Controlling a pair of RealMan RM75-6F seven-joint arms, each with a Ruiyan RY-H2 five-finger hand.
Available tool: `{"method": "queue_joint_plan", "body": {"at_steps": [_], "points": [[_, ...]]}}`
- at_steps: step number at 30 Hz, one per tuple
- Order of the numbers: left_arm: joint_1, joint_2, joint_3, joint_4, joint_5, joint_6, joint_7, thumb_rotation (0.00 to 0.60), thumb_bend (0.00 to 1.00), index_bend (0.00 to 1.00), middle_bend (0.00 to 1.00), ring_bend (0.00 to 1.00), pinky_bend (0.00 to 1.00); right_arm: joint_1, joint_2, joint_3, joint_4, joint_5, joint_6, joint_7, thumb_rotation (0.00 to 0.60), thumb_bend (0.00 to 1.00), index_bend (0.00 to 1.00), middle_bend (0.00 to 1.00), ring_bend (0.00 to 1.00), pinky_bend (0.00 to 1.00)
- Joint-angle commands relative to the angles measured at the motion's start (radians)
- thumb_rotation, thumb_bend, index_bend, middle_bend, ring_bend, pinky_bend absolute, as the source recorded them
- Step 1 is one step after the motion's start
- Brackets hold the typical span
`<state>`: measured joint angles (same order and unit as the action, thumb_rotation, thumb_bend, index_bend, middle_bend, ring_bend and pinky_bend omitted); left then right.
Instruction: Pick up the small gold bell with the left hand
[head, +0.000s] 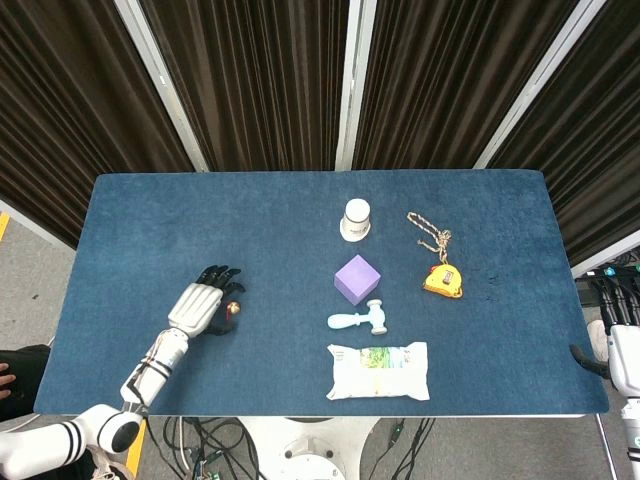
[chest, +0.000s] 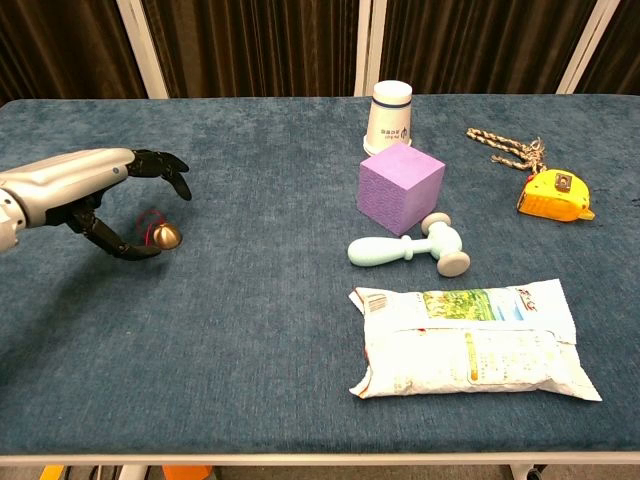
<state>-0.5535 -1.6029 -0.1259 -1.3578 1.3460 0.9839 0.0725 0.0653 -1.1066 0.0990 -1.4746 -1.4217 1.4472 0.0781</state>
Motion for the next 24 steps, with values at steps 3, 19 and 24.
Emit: {"method": "queue_joint_plan", "body": {"at_steps": [3,19,24], "points": [[-0.008,-0.004,-0.005,0.007,-0.02,-0.007,0.007,0.6,0.28,0.38,0.1,0.0,0.0,0.0,-0.001,-0.001,0.004,0.001,-0.003,0.004,0.6,0.1,0.0,0.0,0.0,0.0],[-0.025,-0.006,-0.004,0.016,-0.073,-0.029,0.032,0.6,0.38,0.46,0.11,0.0,0.0,0.001,-0.007,-0.002,0.015,0.006,-0.011,0.011,0.6,0.1,0.0,0.0,0.0,0.0],[-0.029,-0.01,-0.005,0.023,-0.084,-0.028,0.043,0.6,0.38,0.48,0.12,0.0,0.0,0.001,-0.008,-0.003,0.019,0.007,-0.013,0.013,0.6,0.1,0.0,0.0,0.0,0.0]]}}
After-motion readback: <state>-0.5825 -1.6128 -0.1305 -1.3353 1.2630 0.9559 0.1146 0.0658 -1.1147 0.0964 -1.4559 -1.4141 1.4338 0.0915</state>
